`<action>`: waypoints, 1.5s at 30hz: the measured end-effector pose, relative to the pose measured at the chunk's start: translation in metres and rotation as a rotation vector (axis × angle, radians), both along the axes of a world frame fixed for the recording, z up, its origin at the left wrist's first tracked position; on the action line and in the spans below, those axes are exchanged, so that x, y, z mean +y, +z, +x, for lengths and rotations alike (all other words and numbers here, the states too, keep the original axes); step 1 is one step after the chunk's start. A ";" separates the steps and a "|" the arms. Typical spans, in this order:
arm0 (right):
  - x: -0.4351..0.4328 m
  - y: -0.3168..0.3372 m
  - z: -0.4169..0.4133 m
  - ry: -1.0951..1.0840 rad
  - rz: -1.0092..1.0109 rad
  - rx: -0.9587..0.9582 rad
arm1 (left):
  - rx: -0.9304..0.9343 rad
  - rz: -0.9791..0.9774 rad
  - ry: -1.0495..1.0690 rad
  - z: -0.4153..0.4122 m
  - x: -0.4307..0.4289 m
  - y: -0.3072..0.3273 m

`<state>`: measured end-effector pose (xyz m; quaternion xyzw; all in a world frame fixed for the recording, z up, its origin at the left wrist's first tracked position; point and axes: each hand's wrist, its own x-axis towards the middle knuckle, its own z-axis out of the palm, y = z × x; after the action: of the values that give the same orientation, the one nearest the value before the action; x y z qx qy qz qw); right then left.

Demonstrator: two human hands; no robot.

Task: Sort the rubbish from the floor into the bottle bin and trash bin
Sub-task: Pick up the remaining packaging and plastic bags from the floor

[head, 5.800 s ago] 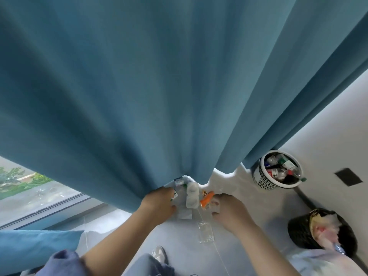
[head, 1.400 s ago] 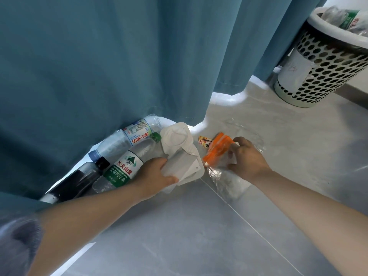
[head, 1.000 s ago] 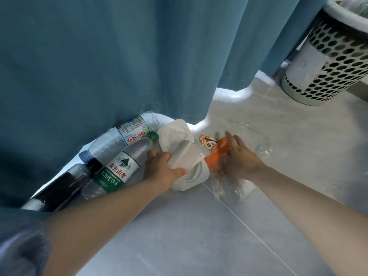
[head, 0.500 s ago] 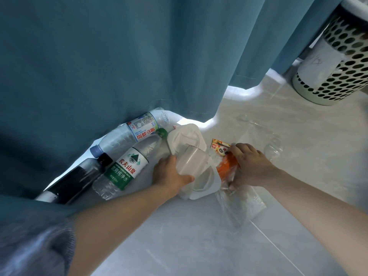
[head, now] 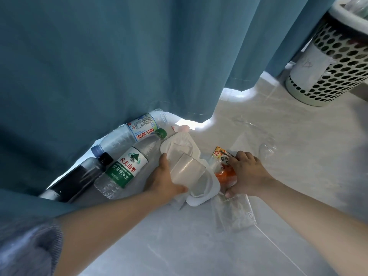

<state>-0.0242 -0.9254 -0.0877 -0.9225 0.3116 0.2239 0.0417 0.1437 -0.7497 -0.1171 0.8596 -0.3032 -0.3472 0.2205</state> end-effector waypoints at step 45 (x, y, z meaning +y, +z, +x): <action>0.026 0.023 -0.056 -0.035 0.211 -0.087 | -0.170 0.033 -0.254 0.019 -0.005 0.031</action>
<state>-0.0806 -0.8990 -0.0647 -0.9162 0.3003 0.2145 0.1561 0.1628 -0.7551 -0.0865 0.8441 -0.4213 -0.3032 0.1344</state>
